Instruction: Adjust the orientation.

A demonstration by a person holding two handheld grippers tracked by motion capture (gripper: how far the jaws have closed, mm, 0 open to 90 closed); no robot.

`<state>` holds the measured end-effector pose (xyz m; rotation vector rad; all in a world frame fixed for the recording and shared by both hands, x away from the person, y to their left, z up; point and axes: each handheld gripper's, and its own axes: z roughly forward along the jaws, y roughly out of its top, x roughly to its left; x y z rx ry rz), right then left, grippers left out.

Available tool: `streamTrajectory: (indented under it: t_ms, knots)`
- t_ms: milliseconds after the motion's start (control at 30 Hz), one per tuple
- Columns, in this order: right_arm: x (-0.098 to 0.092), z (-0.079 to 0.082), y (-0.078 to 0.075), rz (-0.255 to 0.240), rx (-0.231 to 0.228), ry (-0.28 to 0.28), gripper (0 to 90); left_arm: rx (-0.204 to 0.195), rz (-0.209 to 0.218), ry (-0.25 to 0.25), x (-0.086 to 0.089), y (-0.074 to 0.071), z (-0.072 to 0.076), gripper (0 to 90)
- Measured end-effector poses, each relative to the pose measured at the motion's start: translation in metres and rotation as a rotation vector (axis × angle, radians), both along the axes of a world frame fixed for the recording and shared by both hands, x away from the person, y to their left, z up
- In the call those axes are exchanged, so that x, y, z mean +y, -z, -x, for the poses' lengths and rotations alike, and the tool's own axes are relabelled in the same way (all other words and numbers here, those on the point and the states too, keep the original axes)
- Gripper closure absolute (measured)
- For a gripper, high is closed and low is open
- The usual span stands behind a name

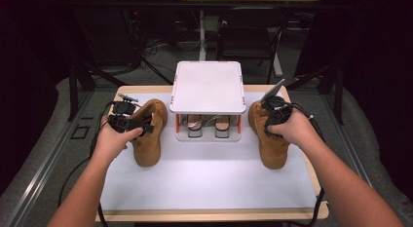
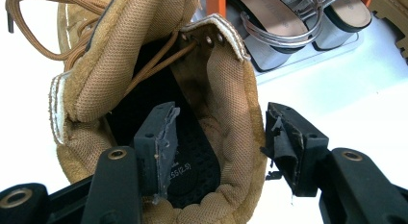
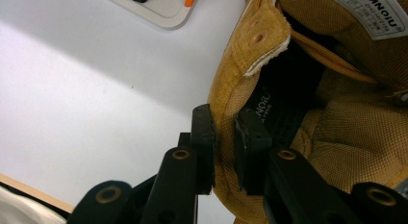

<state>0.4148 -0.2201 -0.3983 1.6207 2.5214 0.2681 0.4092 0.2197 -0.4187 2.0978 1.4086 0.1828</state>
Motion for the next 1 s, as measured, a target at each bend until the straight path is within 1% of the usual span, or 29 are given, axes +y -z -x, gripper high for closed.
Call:
streamTrajectory:
  t_ms: [67, 100, 167, 267, 400, 500, 533, 567, 600, 667, 733, 800, 867, 900, 1000]
  knots:
    - [0.001, 0.002, -0.001, 0.012, 0.005, -0.017, 79.7, 0.001, -0.001, 0.001, 0.0, 0.0, 0.0, 45.2]
    - [0.001, 0.004, 0.0, 0.004, 0.002, -0.015, 79.8, -0.001, 0.0, 0.0, 0.001, 0.0, 0.001, 45.2]
    - [0.001, 0.008, -0.001, 0.018, 0.015, -0.043, 79.9, 0.002, 0.002, 0.0, 0.001, 0.0, 0.001, 45.1]
    - [0.002, 0.013, -0.001, 0.013, 0.01, -0.042, 79.7, 0.004, -0.001, 0.003, 0.0, -0.001, 0.0, 45.1]
    - [0.002, 0.014, -0.001, 0.011, -0.001, -0.037, 78.3, -0.001, -0.007, 0.003, -0.001, -0.002, 0.0, 45.1]
    - [0.001, 0.014, 0.0, 0.001, -0.003, -0.03, 75.0, -0.005, -0.012, 0.005, -0.001, -0.004, 0.001, 45.1]
    - [-0.001, 0.014, -0.001, -0.002, -0.005, -0.034, 72.7, -0.004, -0.014, 0.005, -0.001, -0.005, 0.001, 45.1]
    - [-0.001, 0.015, -0.002, -0.014, -0.014, -0.023, 70.3, -0.004, -0.018, 0.006, 0.0, -0.006, 0.002, 45.1]
    - [-0.002, 0.015, -0.005, -0.015, -0.015, -0.034, 67.6, -0.011, -0.02, 0.004, 0.0, -0.008, 0.002, 45.1]
    - [-0.003, 0.017, -0.011, -0.036, -0.032, -0.028, 64.3, -0.012, -0.029, 0.001, 0.001, -0.012, 0.002, 44.6]
    - [-0.004, 0.018, -0.017, -0.033, -0.047, -0.038, 60.2, -0.029, -0.042, -0.001, 0.003, -0.018, 0.003, 43.7]
    - [-0.004, 0.02, -0.022, -0.027, -0.061, -0.038, 57.7, -0.032, -0.051, -0.005, 0.004, -0.023, 0.003, 42.8]
    - [-0.005, 0.02, -0.024, -0.02, -0.072, -0.036, 55.9, -0.029, -0.06, -0.003, 0.006, -0.025, 0.002, 42.5]
    - [-0.006, 0.02, -0.025, -0.018, -0.079, -0.033, 54.6, -0.022, -0.061, -0.004, 0.007, -0.026, 0.001, 42.6]
    - [-0.01, 0.019, -0.027, -0.022, -0.093, -0.023, 51.8, -0.004, -0.092, -0.021, 0.013, -0.026, -0.002, 45.2]
